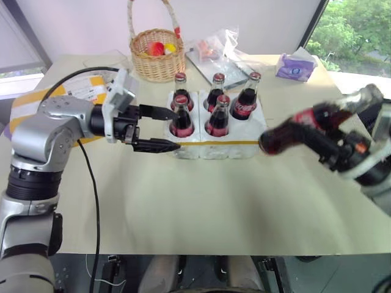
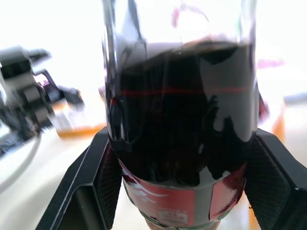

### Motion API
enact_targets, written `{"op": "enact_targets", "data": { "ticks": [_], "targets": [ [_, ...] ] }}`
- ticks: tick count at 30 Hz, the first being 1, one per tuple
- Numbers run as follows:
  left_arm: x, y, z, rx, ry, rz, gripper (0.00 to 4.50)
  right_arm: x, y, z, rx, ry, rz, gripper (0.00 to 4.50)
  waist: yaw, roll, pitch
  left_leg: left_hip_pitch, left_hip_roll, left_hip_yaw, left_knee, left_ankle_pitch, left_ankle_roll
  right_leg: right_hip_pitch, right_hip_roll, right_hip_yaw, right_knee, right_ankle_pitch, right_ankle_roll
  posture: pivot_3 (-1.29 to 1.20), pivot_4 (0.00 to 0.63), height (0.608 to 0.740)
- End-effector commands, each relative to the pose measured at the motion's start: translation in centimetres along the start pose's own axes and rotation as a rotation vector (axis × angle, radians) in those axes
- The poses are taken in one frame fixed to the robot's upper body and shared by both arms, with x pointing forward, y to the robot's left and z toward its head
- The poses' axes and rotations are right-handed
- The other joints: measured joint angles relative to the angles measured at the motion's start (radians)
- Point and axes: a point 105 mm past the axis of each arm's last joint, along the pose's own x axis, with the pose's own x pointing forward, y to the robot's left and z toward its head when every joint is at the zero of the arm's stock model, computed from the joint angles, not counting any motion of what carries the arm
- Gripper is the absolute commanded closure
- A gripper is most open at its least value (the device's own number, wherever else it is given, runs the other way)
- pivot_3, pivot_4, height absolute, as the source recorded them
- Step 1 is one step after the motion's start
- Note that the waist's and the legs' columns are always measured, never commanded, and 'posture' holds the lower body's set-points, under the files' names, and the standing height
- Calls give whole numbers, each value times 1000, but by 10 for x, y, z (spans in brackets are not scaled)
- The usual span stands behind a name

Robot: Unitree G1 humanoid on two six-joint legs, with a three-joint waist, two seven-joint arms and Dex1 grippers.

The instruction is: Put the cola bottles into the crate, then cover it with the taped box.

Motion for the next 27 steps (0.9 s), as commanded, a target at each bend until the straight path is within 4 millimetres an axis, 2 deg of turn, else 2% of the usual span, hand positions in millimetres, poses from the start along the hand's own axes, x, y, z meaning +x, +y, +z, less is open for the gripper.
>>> {"op": "enact_targets", "data": {
  "ticks": [1,4,9,13,19,21,23,27],
  "targets": [
    [-5,-3,10,48,-23,28,0,27,-16,11,-17,-6,-27,1696,-2,0,0,0,0,0,0,0,0,0,0,0,0,0,0,0,150,740],
    [-6,-5,10,47,-27,43,0,45,-34,7,-25,41,-60,1696,1,0,0,0,0,0,0,0,0,0,0,0,0,0,0,0,150,740],
    [-10,-8,9,46,-26,85,0,59,-43,-18,-64,189,-15,1696,3,0,0,-4,-1,1,0,0,-1,-3,0,-1,0,1,2,0,150,740],
    [-16,-6,9,43,-23,128,0,63,-44,-34,-145,263,11,1696,2,0,0,-6,-2,1,0,1,-2,-5,0,-1,0,1,2,0,150,740],
    [-21,-6,5,38,-13,171,0,72,-45,-72,-319,422,60,1696,-9,0,0,-6,-2,1,0,0,0,-6,1,-2,2,2,2,0,150,740],
    [-22,-6,3,36,-9,182,0,75,-45,-82,-344,458,80,656,-17,0,0,-5,-2,1,0,0,-1,-6,1,-2,3,2,2,0,150,740],
    [-24,-5,1,31,-5,201,0,79,-48,-86,-361,468,72,29,-21,0,0,-4,-2,0,0,1,-1,-5,1,-2,3,2,1,0,150,740],
    [-31,-3,-9,30,18,259,0,80,-48,-78,-376,463,86,29,-24,0,0,-2,-2,1,0,1,-1,-4,1,-1,3,2,1,0,150,740]
  ]
}}
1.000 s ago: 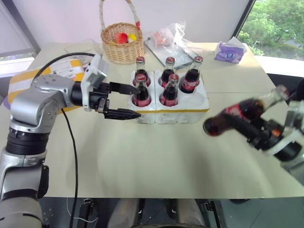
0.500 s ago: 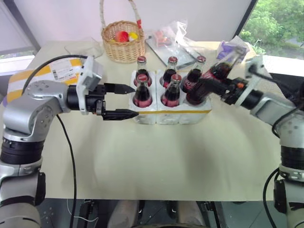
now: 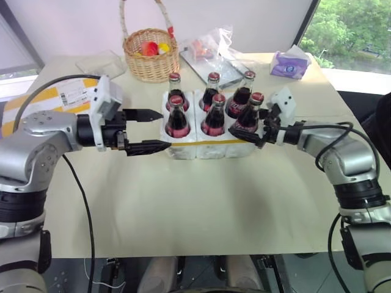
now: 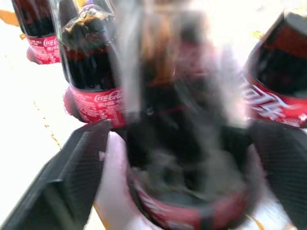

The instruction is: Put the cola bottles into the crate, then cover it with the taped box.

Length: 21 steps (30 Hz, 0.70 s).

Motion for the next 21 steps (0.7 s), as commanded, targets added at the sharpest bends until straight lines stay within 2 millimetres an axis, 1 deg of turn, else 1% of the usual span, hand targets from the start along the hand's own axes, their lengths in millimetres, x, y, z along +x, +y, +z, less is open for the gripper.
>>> {"op": "enact_targets", "data": {
  "ticks": [1,2,4,6,9,11,13,15,16,19,21],
  "targets": [
    [-15,7,2,54,1,101,0,-12,-1,13,-18,-21,21,29,0,0,0,0,0,0,0,0,0,0,0,0,0,0,0,0,150,740],
    [-17,9,-1,51,5,129,0,-16,2,17,-19,-31,43,29,2,0,0,0,0,0,0,0,0,0,0,0,1,0,0,0,150,740],
    [-35,22,-2,48,0,262,0,-37,13,42,-25,-79,135,29,8,0,0,0,0,0,-1,0,0,0,0,0,1,0,0,0,150,740],
    [-55,28,-4,61,14,376,0,-59,21,65,-36,-124,205,29,9,1,1,-2,0,-1,-1,0,0,-2,-1,0,0,0,0,0,150,740],
    [-87,31,-13,109,99,528,0,-87,18,97,-6,-222,228,29,4,1,1,-3,0,-1,-2,-1,1,-4,-1,0,-1,0,0,0,150,740],
    [-109,33,-20,134,169,629,0,-103,14,114,41,-289,242,29,1,1,1,-3,1,0,-2,-1,0,-4,-1,1,-1,0,0,0,150,740],
    [-136,34,-33,154,262,731,0,-115,13,123,73,-330,263,29,4,1,0,-3,1,0,-3,-1,0,-4,-2,2,-2,0,-1,0,150,740],
    [-169,35,-53,187,414,834,0,-119,10,125,81,-339,251,29,5,1,0,-3,2,0,-3,-1,0,-4,-2,2,-2,-1,-4,0,150,740],
    [-183,34,-62,211,493,869,0,-119,8,124,81,-336,241,29,4,1,0,-3,2,0,-3,-1,0,-4,-2,2,-3,-1,-5,0,150,740],
    [-230,33,-94,333,815,933,0,-116,9,119,78,-319,239,29,6,2,0,-3,2,2,-5,-1,0,-5,-3,3,-3,-1,-5,0,150,740],
    [-253,34,-108,395,957,954,0,-115,12,115,80,-312,258,29,9,2,0,-3,2,2,-6,-1,0,-6,-4,3,-3,-2,-5,0,150,740]
  ]
}}
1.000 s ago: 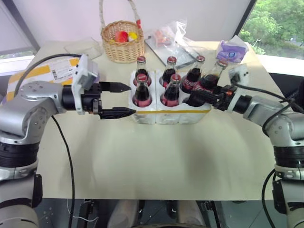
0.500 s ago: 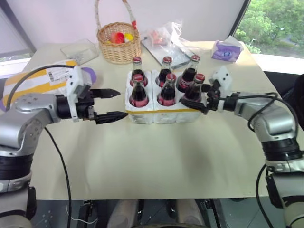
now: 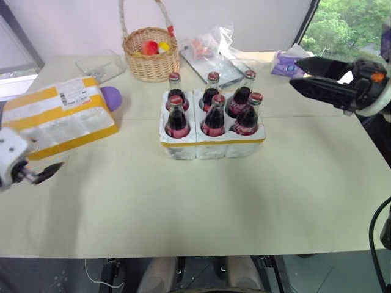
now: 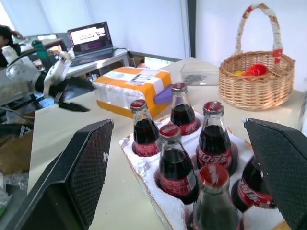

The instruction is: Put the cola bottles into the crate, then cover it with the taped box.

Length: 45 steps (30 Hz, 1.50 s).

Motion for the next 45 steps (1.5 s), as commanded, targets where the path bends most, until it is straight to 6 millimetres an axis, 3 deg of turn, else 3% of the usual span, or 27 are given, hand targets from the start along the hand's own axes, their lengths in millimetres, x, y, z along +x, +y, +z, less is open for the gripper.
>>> {"op": "enact_targets", "data": {
  "ticks": [1,6,17,35,40,45],
  "targets": [
    [-6,30,-29,215,134,158,0,-1,9,3,-37,-8,39,29,5,0,0,0,0,0,0,-1,-1,-1,0,0,0,0,0,0,150,740],
    [12,49,-49,275,183,310,0,-2,15,-5,-36,15,57,29,17,0,0,0,-1,0,0,-1,-2,-4,-1,-1,-1,1,0,0,150,740],
    [57,71,-55,409,239,446,0,-17,12,-1,-30,11,-28,29,25,-1,-1,-3,-1,3,0,1,0,-5,-1,-2,4,3,4,0,150,740],
    [97,57,-36,363,222,443,0,-49,11,8,-38,2,-213,29,27,-2,-1,-3,-1,4,4,1,0,-5,-2,-3,8,4,5,0,150,740],
    [102,51,-37,360,229,424,2297,-51,13,9,-40,7,-230,0,27,-2,-2,-3,-1,4,5,1,0,-5,-2,-3,9,4,5,0,150,740],
    [100,50,-41,351,228,422,2297,-53,13,7,-33,7,-243,0,27,-2,-2,-3,-1,4,5,1,0,-5,-2,-3,9,4,5,0,150,740]
  ]
}}
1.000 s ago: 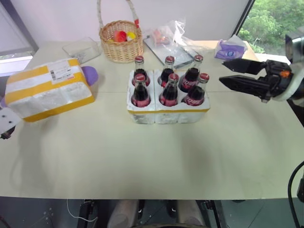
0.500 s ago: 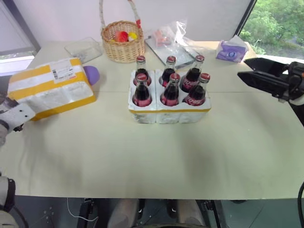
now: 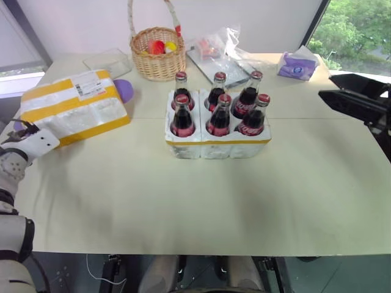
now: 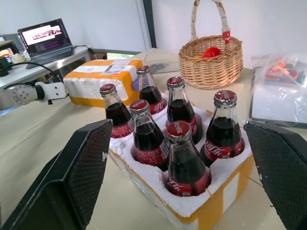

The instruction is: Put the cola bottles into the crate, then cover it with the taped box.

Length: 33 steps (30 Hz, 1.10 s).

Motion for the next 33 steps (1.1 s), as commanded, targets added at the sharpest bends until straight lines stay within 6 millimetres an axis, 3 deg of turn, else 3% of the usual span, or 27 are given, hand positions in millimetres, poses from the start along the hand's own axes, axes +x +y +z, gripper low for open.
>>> {"op": "enact_targets", "data": {
  "ticks": [1,12,23,33],
  "targets": [
    [-4,5,-9,-7,13,15,2297,-6,7,13,-58,-25,-5,0,0,0,0,0,0,0,0,0,0,0,0,0,0,0,0,0,150,740],
    [-7,5,-9,-17,-23,32,2297,1,2,6,-37,-22,-9,0,-1,0,0,0,0,0,0,0,0,0,0,0,1,0,0,0,150,740],
    [-6,43,-5,19,12,196,2297,7,2,3,-33,-17,10,0,0,0,0,0,0,0,1,0,0,0,0,0,1,0,0,0,150,740],
    [2,31,3,-14,40,145,2297,4,1,8,-31,-47,-14,0,1,-1,0,0,0,0,2,0,0,0,0,0,3,0,0,0,150,740]
  ]
}}
